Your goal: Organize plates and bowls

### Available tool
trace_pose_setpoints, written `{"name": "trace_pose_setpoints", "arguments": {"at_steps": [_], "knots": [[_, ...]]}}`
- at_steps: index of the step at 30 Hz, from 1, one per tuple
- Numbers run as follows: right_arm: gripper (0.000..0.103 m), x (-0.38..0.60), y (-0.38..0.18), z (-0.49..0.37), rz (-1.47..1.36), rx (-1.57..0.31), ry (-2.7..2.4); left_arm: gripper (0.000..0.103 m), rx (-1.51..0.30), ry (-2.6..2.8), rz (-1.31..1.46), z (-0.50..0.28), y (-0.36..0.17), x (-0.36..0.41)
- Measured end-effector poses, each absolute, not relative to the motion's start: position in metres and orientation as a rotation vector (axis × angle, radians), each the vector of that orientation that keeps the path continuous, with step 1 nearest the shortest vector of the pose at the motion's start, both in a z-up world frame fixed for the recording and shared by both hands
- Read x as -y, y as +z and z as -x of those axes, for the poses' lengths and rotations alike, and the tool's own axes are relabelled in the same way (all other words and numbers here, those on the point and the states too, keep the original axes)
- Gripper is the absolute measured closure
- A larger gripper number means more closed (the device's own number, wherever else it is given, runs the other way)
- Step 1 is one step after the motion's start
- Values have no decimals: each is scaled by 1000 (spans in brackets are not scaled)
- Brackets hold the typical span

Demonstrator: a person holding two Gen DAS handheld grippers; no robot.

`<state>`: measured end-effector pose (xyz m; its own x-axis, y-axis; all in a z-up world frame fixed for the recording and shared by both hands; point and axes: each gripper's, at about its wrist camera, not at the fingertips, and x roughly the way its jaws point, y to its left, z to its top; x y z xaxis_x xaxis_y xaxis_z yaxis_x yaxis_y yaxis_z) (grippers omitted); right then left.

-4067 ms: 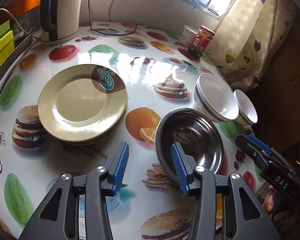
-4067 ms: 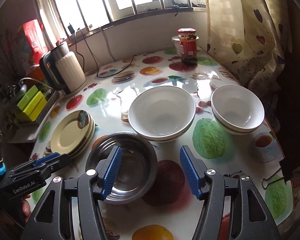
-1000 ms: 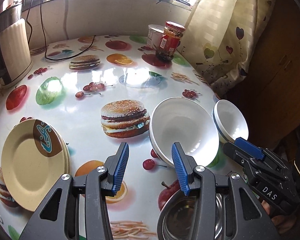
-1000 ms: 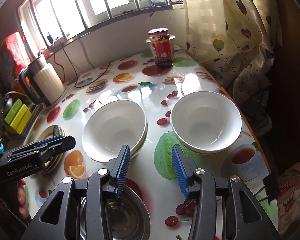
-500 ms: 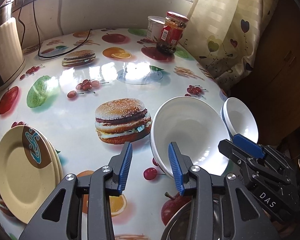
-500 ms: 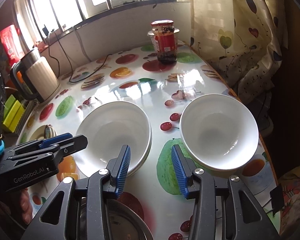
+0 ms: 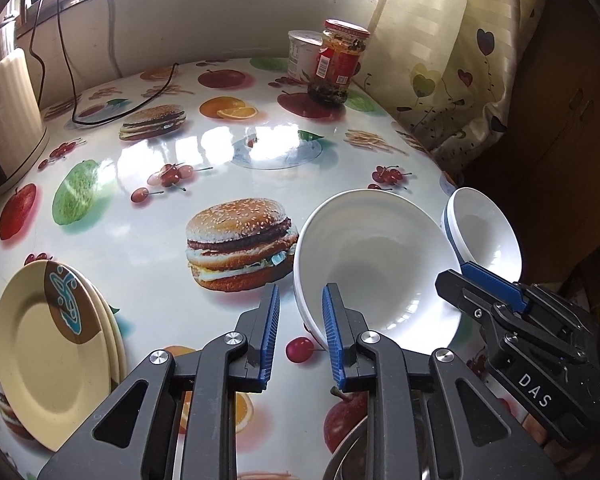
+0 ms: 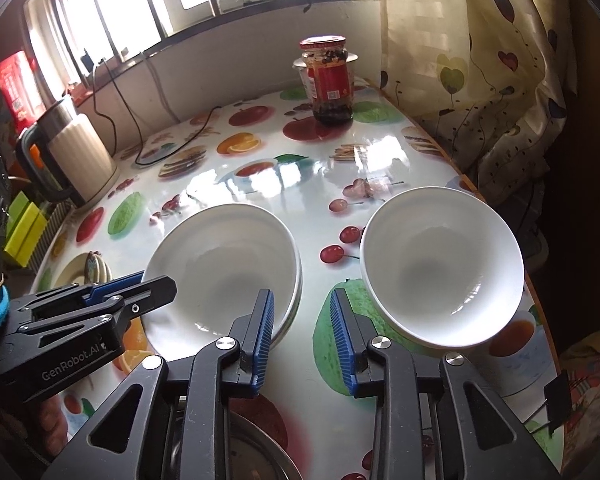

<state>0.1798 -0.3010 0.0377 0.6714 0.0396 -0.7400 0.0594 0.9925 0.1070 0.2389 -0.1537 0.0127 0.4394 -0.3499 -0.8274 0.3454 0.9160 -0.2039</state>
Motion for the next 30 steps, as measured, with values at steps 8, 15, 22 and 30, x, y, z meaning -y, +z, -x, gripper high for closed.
{"name": "trace_pose_setpoints", "arguments": {"at_steps": [8, 15, 22, 30], "knots": [[85, 296, 38, -181, -119, -834, 5, 88, -1021, -433, -16, -236, 13, 157], [89, 295, 37, -179, -126, -827, 13, 88, -1022, -432, -16, -236, 13, 158], [89, 296, 37, -179, -130, -826, 14, 88, -1020, -431, -17, -236, 13, 157], [90, 296, 38, -179, -137, -822, 13, 88, -1011, -427, -9, -235, 17, 154]]}}
